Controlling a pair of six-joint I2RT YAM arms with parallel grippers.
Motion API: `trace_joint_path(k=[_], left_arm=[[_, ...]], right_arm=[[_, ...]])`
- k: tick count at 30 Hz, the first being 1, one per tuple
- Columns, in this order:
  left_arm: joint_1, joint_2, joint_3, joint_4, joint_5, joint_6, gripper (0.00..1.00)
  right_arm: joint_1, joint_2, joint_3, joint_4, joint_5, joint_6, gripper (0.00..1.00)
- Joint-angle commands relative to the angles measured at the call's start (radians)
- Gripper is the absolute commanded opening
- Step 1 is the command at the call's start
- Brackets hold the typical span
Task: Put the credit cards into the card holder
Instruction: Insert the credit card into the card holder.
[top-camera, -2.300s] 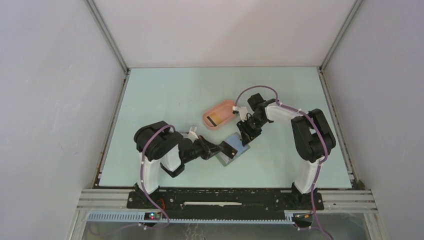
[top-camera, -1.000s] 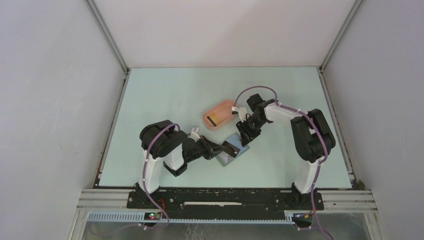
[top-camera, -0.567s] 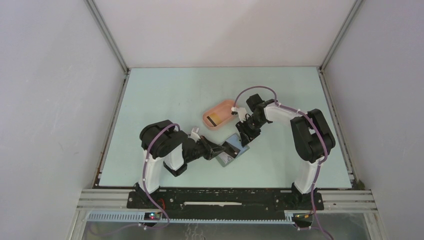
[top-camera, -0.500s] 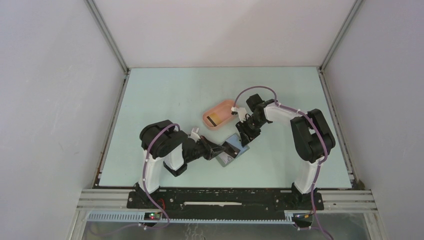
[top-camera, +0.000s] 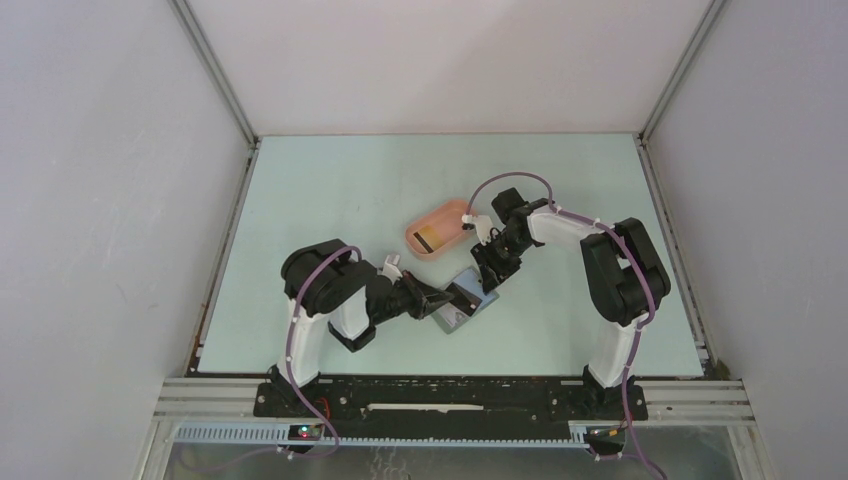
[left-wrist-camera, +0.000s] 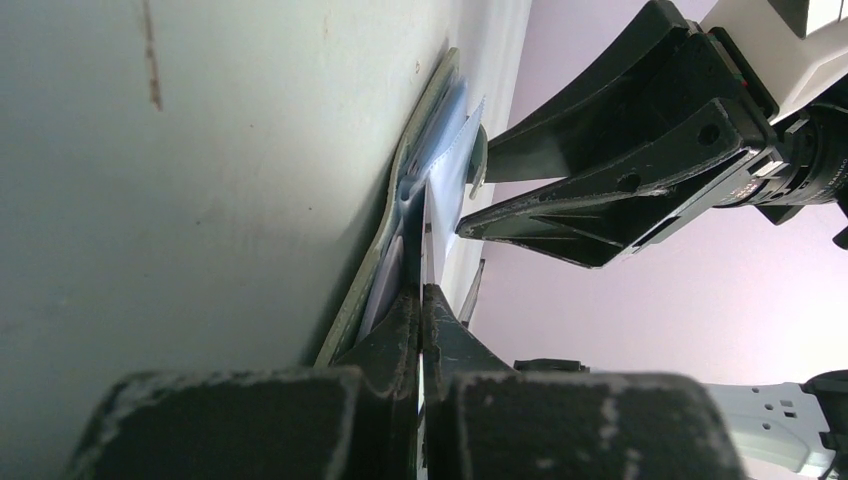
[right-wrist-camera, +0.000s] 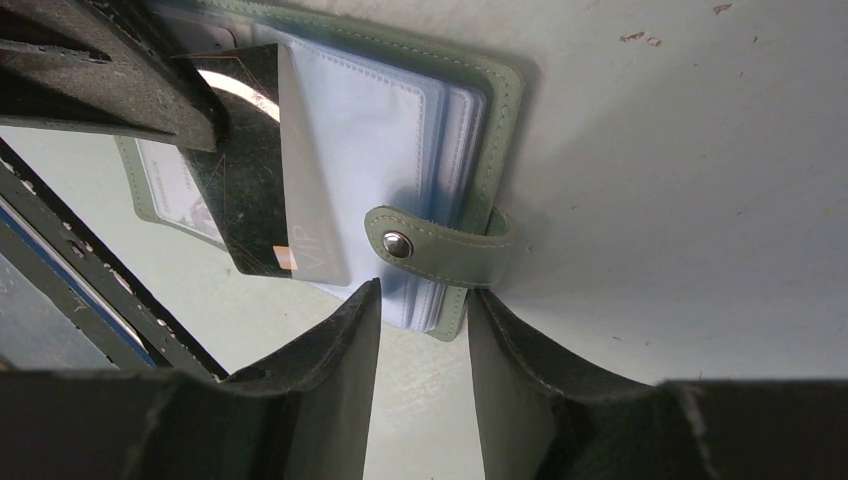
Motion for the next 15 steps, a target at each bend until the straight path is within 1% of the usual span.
trace_joint_path(k=[1, 9, 15], left_arm=[[-0.008, 0.016, 0.042, 0.037, 0.023, 0.009, 0.00], [-0.007, 0.020, 0.062, 0.030, 0.017, 0.011, 0.00], [-0.008, 0.023, 0.069, 0.020, 0.010, 0.019, 0.03]], right_arm=[[0.018, 0.004, 0.023, -0.003, -0.018, 0.009, 0.46], [0.025, 0.004, 0.024, -0.001, -0.013, 0.007, 0.46], [0.027, 0.002, 0.023, 0.000, -0.014, 0.006, 0.46]])
